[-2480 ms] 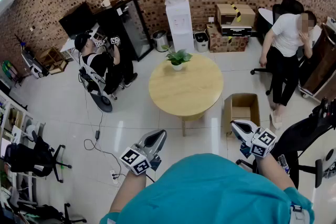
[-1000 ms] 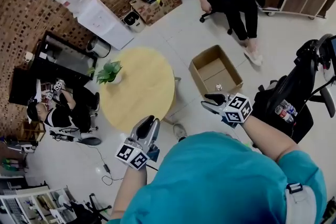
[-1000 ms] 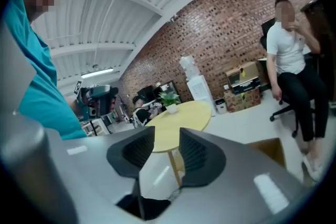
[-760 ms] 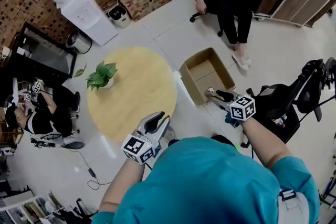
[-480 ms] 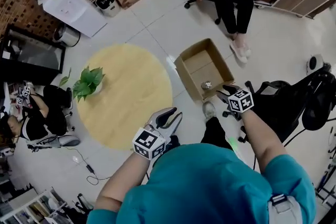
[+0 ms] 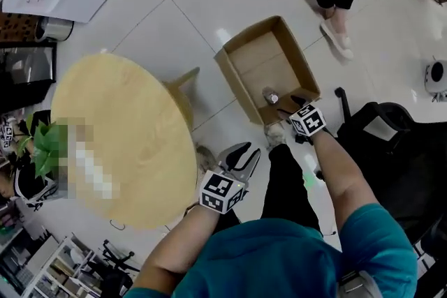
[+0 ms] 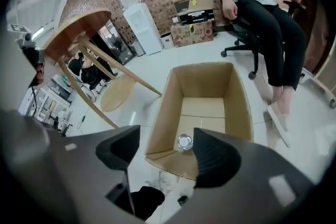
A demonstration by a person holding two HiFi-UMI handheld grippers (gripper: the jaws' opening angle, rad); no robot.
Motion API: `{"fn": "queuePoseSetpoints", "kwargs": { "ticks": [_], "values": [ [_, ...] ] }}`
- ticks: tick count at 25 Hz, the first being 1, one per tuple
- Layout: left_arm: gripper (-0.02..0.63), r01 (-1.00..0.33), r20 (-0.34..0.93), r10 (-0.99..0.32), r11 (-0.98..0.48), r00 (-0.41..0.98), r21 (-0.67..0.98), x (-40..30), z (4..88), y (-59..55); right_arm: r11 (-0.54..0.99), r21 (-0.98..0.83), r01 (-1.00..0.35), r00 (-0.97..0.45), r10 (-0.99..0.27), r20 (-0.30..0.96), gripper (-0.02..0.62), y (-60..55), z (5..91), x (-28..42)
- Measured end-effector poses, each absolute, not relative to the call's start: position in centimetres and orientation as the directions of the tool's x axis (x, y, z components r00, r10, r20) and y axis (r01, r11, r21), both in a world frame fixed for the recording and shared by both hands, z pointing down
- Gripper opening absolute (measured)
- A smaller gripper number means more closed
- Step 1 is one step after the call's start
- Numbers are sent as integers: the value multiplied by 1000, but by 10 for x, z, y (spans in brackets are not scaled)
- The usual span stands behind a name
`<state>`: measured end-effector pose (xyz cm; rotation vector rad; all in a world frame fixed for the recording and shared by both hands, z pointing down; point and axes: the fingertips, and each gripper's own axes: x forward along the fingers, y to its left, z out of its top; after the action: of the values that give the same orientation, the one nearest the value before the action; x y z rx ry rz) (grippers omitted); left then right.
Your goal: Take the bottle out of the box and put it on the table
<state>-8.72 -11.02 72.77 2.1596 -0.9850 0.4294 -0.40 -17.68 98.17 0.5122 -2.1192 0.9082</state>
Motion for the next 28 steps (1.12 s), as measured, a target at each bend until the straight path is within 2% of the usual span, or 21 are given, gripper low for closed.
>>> {"fn": "queuePoseSetpoints", "kwargs": {
  "ticks": [3, 11, 19, 21, 24, 27, 28],
  "values": [
    [101, -765, 572, -509, -449, 644, 462, -83, 790, -107, 693, -429, -579, -613, -23, 790, 336, -165, 1047, -14],
    [103, -760, 601, -466, -405, 649, 507, -93, 876, -95, 702, -419, -576, -510, 92, 855, 374, -162, 1152, -38],
    [103, -717, 569, -441, -494, 694, 492, -79, 890, -67, 771, -383, -509, -451, 140, 881, 402, -154, 1203, -31],
    [103, -726, 582, -437, -468, 686, 504, -83, 892, -66, 784, -379, -491, -438, 154, 886, 402, -153, 1211, -36],
    [103, -749, 638, -393, -353, 662, 560, -88, 891, -65, 790, -372, -487, -394, 181, 901, 402, -147, 1225, -39],
    [103, -747, 582, -476, -500, 660, 437, -92, 895, -76, 785, -368, -499, -334, 217, 917, 398, -139, 1246, -39],
    [103, -753, 584, -484, -510, 652, 417, -94, 897, -77, 783, -372, -499, -313, 237, 920, 399, -136, 1251, -39]
  ]
}}
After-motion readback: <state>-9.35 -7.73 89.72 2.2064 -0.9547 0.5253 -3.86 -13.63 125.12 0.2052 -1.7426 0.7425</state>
